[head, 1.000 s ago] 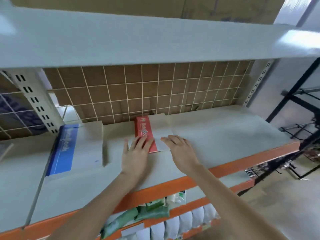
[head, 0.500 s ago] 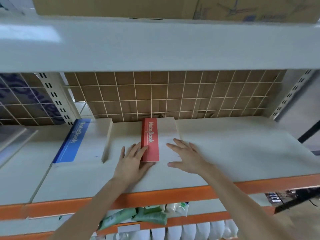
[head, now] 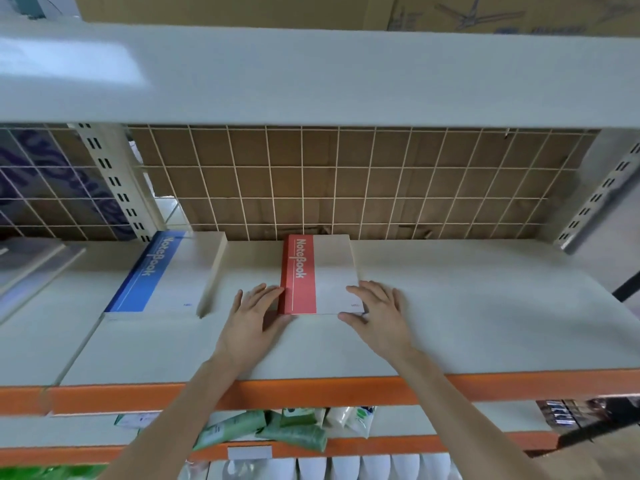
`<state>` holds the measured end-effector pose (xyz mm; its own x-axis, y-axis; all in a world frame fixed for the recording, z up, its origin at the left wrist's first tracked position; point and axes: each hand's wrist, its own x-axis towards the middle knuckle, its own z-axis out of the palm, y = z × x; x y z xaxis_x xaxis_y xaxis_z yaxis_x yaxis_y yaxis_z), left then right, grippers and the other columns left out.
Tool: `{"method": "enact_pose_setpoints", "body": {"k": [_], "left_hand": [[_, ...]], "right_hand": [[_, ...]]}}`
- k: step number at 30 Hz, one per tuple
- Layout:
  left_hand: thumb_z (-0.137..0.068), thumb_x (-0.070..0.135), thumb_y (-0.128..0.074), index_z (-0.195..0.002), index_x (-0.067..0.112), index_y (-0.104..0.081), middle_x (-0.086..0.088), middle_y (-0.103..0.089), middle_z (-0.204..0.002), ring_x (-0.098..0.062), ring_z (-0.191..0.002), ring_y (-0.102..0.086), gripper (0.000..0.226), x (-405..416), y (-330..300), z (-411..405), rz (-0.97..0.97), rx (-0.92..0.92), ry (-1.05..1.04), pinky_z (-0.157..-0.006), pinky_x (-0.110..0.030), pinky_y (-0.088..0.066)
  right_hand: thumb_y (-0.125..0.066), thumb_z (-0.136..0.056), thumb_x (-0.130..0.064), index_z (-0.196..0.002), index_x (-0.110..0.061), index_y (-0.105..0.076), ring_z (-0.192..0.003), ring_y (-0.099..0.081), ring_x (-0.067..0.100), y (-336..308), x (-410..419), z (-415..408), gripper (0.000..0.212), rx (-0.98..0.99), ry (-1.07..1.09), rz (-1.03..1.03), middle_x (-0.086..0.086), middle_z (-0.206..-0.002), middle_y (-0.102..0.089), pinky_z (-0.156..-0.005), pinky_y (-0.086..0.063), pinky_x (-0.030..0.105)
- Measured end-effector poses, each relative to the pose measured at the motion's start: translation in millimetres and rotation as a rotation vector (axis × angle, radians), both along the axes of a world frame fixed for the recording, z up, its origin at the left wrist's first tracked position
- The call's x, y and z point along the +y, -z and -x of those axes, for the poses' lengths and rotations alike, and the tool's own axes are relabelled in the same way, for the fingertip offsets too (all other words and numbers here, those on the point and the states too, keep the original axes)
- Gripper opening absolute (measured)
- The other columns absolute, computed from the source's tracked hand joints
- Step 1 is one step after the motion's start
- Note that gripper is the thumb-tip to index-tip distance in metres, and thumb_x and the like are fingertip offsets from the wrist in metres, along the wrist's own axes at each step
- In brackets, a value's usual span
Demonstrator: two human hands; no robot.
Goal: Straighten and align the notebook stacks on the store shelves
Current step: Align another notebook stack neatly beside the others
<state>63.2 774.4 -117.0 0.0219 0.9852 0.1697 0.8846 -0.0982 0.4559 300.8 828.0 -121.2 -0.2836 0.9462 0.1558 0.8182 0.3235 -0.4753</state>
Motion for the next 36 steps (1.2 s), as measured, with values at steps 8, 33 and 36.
{"method": "enact_pose_setpoints", "body": {"k": [8,33,36], "left_hand": [[-0.088,0.041,-0.057,-0.135,0.02,-0.048,-0.001,-0.05,-0.139,-0.013,-0.14,-0.028,0.052,3.5,5.0,0.9,-0.07,-0.12,-0.009,-0.118,-0.035,-0.007],[-0.087,0.029,-0.065,-0.119,0.019,-0.063,0.002,-0.057,-0.13,-0.015,-0.133,-0.039,0.033,2.7,5.6,2.0,-0.178,-0.045,-0.03,-0.117,-0.045,-0.013],[-0.086,0.031,-0.066,-0.117,0.02,-0.065,0.002,-0.059,-0.127,-0.016,-0.131,-0.042,0.033,2.9,5.6,2.2,-0.202,-0.003,-0.034,-0.116,-0.045,-0.015]], "right_hand": [[-0.068,-0.083,-0.04,-0.127,-0.025,-0.057,-0.135,-0.031,0.012,3.5,0.0,-3.9,0.048,0.116,0.019,-0.068,-0.009,-0.134,-0.05,-0.115,-0.004,0.037],[-0.067,-0.085,-0.036,-0.129,-0.026,-0.055,-0.136,-0.03,0.013,4.2,-1.0,-5.4,0.047,0.129,0.054,-0.078,-0.009,-0.131,-0.054,-0.115,-0.004,0.045],[-0.067,-0.085,-0.037,-0.129,-0.026,-0.055,-0.136,-0.03,0.013,4.4,-0.8,-5.5,0.047,0.132,0.051,-0.069,-0.009,-0.132,-0.053,-0.116,-0.003,0.044]]}}
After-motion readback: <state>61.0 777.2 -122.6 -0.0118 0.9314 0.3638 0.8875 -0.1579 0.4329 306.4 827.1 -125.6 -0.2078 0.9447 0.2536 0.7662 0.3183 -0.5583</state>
